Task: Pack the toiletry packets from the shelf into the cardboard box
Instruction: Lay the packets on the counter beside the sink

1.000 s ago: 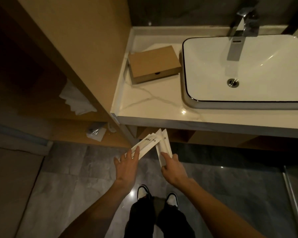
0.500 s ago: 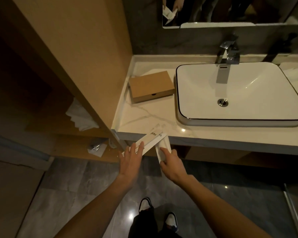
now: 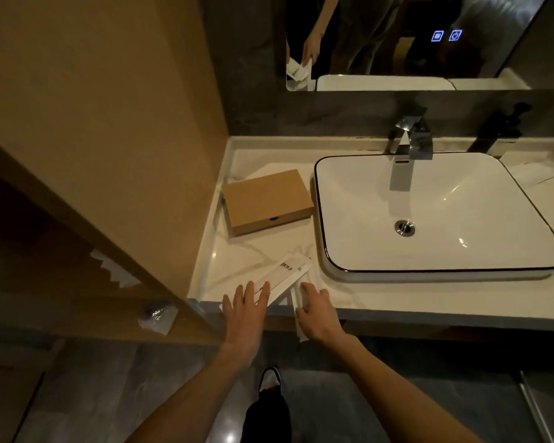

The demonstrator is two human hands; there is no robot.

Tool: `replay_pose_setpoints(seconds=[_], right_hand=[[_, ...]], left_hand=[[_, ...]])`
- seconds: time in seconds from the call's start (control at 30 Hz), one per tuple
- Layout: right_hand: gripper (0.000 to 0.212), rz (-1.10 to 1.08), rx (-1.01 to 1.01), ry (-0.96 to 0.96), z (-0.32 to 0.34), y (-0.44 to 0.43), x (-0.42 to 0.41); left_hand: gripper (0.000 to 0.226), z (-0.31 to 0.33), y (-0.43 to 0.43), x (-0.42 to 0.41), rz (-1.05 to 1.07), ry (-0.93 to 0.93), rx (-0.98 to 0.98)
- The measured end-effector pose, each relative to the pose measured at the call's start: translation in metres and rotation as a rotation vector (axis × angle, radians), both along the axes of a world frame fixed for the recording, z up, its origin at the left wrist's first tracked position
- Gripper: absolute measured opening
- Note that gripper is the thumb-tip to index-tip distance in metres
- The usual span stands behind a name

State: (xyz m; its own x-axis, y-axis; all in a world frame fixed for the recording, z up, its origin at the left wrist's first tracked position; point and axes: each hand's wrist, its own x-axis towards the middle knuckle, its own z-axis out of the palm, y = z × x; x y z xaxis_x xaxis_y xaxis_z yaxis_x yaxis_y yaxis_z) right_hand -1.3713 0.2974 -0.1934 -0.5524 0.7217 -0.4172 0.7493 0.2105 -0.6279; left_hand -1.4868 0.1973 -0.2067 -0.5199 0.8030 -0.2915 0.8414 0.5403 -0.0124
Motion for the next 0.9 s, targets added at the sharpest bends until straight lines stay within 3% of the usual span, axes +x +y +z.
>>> replay_pose_setpoints(seconds=[0.33, 0.6, 0.9], right_hand=[[0.044, -0.141, -0.035, -0.017, -0.029, 0.037, -0.057], [0.071, -0.294, -0.071, -0.079, -0.042, 0.041, -0.079], [0.075, -0.161, -0.080, -0.140, -0.047, 0.043, -0.090]], left_hand=[[0.102, -0.024, 0.044, -0.052, -0.051, -0.033, -0.083], [0.096, -0.037, 0.055, -0.070, 0.049, -0.075, -0.117], [0.088, -0.045, 0.063, -0.069, 0.192, -0.087, -0.153]])
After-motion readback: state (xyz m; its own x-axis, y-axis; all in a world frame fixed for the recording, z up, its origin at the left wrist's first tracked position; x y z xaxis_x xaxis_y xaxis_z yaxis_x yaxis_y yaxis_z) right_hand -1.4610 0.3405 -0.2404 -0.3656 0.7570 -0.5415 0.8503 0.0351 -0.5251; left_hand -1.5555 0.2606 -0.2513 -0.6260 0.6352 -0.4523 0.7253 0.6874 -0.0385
